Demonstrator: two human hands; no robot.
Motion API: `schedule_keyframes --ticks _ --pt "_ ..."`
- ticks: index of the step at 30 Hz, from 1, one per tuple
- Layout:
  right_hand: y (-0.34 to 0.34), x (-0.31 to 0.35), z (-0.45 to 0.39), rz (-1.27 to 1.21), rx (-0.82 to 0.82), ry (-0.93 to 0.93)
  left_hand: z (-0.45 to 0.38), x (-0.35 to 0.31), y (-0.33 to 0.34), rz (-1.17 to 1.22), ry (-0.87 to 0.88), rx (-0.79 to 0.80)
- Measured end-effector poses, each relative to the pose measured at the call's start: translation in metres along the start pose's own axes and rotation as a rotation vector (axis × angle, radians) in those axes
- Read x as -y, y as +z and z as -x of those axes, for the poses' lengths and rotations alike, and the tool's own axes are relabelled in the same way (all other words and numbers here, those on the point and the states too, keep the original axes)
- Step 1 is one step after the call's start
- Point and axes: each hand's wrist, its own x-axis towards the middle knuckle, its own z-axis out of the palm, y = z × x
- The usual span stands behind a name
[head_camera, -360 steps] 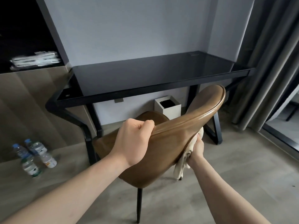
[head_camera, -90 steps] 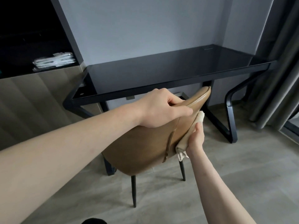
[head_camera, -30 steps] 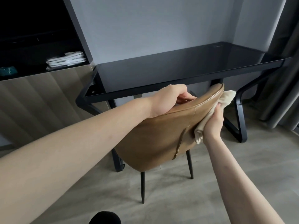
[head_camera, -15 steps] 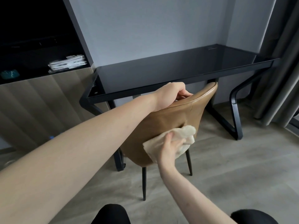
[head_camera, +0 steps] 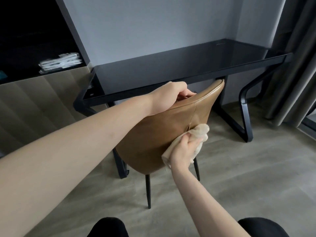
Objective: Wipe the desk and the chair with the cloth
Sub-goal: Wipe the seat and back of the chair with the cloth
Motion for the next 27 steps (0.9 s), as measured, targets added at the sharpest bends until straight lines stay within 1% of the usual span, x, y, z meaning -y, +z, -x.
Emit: schedule_keyframes --ticks 3,7,11,13,17,19,22,25,27 --pt "-0.014 0.011 -0.062 -0.047 -0.038 -0.009 -0.003 0.002 -0.001 0.014 0.020 0.027" --pt "-0.029 0.022 -0.132 -0.008 0.065 0.072 -0.012 0.008 -0.002 0.028 0.038 0.035" --pt "-0.027 0.009 -0.153 -0.015 0.075 0.114 -0.019 0.012 -0.003 0.028 0.038 0.026" --pt "-0.027 -0.004 -0.158 -0.059 0.091 0.132 -0.020 0.011 -0.003 0.023 0.024 0.023" --pt "-0.032 -0.050 -0.166 -0.169 0.128 0.241 -0.018 0.011 -0.002 -0.030 0.015 0.037" --pt "-0.029 -0.069 -0.154 -0.215 0.112 0.337 -0.018 0.012 -0.003 -0.064 0.026 0.039" --pt "-0.019 -0.055 -0.088 -0.272 0.113 0.530 -0.014 0.012 -0.004 -0.091 0.048 0.047" --pt "-0.009 -0.048 -0.024 -0.393 0.182 0.702 -0.009 0.007 -0.003 -0.096 0.052 0.040" --pt "-0.002 -0.049 0.010 -0.468 0.237 0.782 -0.007 0.005 -0.002 -0.105 0.048 0.032"
